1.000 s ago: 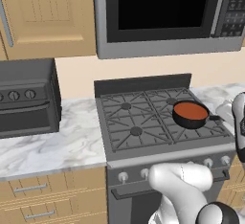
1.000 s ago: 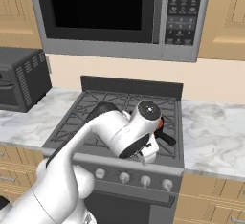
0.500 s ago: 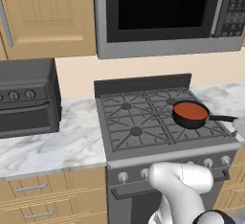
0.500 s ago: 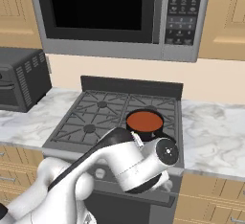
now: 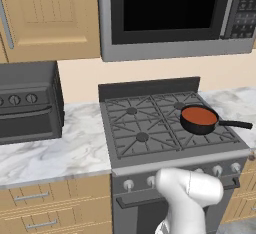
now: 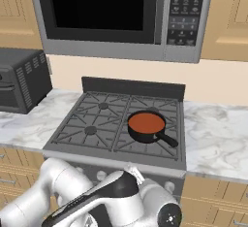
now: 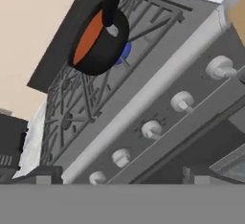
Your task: Wait until the marinara sauce is simmered to a deep red color and then turn off the stove.
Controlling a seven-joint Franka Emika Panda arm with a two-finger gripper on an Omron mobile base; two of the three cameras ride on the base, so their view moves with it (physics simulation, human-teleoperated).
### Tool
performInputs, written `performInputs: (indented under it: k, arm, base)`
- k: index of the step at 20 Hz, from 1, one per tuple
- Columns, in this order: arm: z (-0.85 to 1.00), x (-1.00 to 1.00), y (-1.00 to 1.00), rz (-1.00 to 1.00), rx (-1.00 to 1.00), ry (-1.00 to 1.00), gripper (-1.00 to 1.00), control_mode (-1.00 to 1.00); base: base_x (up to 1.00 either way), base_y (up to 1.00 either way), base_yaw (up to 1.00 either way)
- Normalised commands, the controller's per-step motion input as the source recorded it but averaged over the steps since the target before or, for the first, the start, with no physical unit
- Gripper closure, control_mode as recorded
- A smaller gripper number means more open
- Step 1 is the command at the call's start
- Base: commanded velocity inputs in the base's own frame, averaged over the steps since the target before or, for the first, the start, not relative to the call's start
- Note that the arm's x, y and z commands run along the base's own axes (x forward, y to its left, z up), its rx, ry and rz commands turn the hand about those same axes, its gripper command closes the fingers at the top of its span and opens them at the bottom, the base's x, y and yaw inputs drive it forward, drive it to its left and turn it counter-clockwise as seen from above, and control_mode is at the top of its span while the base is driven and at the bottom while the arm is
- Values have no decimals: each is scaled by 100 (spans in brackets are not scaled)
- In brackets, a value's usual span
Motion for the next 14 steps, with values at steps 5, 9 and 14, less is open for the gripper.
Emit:
performInputs:
  k: [5, 9, 14]
  arm:
    - [-5, -9, -3, 0, -30, -8, -100, -100]
    - [0, 0, -6, 1, -36, -1, -100, -100]
    - [-17, 0, -20, 3, -36, -3, -100, -100]
  base:
    - [0, 0, 0]
    - [0, 0, 0]
    - [0, 0, 0]
